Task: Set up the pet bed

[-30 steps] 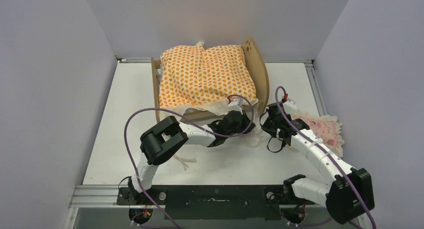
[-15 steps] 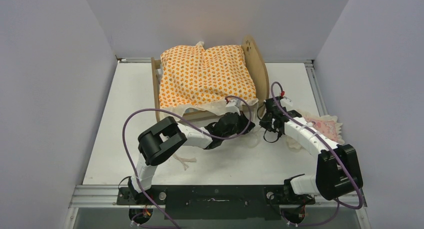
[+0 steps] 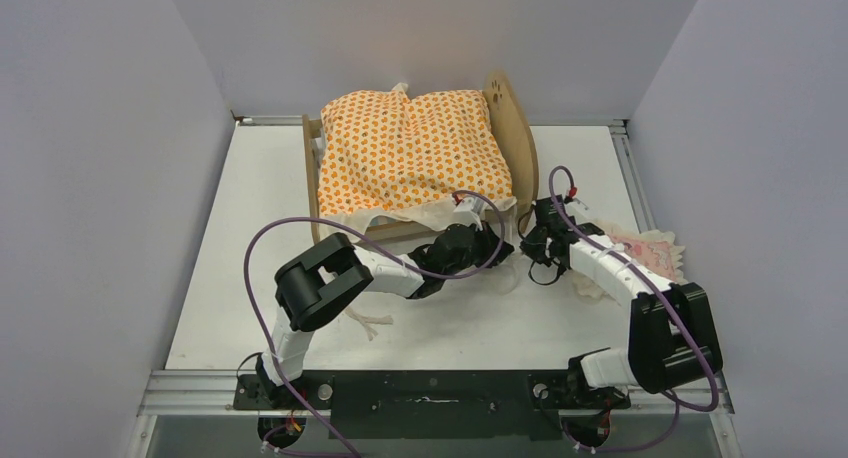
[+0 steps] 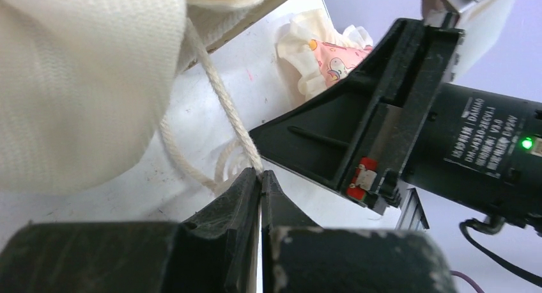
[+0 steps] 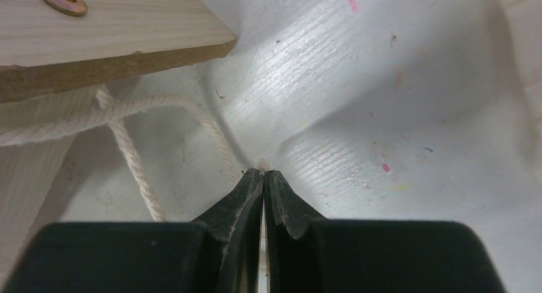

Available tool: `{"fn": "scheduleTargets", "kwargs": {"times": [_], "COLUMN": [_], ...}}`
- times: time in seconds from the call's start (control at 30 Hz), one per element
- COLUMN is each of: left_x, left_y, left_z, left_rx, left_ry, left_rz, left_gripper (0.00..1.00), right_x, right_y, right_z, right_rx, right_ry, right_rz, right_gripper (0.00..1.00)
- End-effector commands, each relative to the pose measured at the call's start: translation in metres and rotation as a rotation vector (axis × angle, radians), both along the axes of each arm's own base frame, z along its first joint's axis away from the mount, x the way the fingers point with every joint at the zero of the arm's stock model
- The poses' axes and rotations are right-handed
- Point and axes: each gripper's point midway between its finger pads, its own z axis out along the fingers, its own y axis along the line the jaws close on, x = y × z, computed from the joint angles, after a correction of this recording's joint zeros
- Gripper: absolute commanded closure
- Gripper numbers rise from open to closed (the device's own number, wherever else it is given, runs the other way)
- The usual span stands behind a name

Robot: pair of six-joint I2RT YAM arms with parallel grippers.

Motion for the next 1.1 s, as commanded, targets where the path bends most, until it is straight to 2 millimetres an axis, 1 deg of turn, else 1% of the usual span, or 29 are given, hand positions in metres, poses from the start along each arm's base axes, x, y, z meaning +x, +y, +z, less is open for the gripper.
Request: {"fn": "scheduleTargets", "kwargs": {"times": [0.0,0.07,0.2,0.3,0.4,0.5,0.57,0.67,0.77,0.83,0.97,1.07], "left_x": [-0.011,-0.013,-0.015,-0.018,-0.022,-0.025,-0.027,-0.030,-0.030,-0.030,-0.030,-0.030], "left_y": [-0.014,-0.014,-0.013,-0.017,-0.016,-0.012,-0.010,-0.008,-0.008,-0.008,-0.007,-0.007], "left_z": [0.045,0.045,0.050,0.047,0.041,0.037,0.041,0.044,0.042,0.039,0.038,0.037], "left_rx": [-0.093,-0.085,-0.088,-0.052,-0.038,-0.029,-0.032,-0.029,-0.022,-0.015,-0.016,-0.017], "left_ry": [-0.080,-0.087,-0.108,-0.117,-0.108,-0.102,-0.110,-0.125,-0.121,-0.117,-0.121,-0.128], "left_rz": [-0.090,-0.098,-0.109,-0.133,-0.162,-0.175,-0.184,-0.194,-0.193,-0.197,-0.199,-0.202], "left_gripper": [1.00,1.00,1.00,1.00,1.00,1.00,1.00,1.00,1.00,1.00,1.00,1.00], "right_x": [0.016,0.018,0.020,0.022,0.022,0.019,0.017,0.018,0.021,0.020,0.013,0.004], "right_y": [0.016,0.023,0.024,0.033,0.040,0.040,0.035,0.026,0.021,0.019,0.012,0.015], "right_z": [0.006,0.008,0.013,0.017,0.012,0.007,0.004,0.008,0.015,0.017,0.009,0.007], "right_rx": [0.100,0.155,0.207,0.254,0.322,0.386,0.419,0.451,0.474,0.488,0.518,0.555], "right_ry": [-0.052,-0.072,-0.107,-0.137,-0.114,-0.080,-0.072,-0.104,-0.136,-0.131,-0.081,-0.048], "right_rz": [0.030,0.043,0.050,0.132,0.198,0.217,0.189,0.113,0.061,0.033,-0.039,-0.078], "right_gripper": [0.95,0.95,0.95,0.95,0.95,0.95,0.95,0.95,0.95,0.95,0.95,0.95]}}
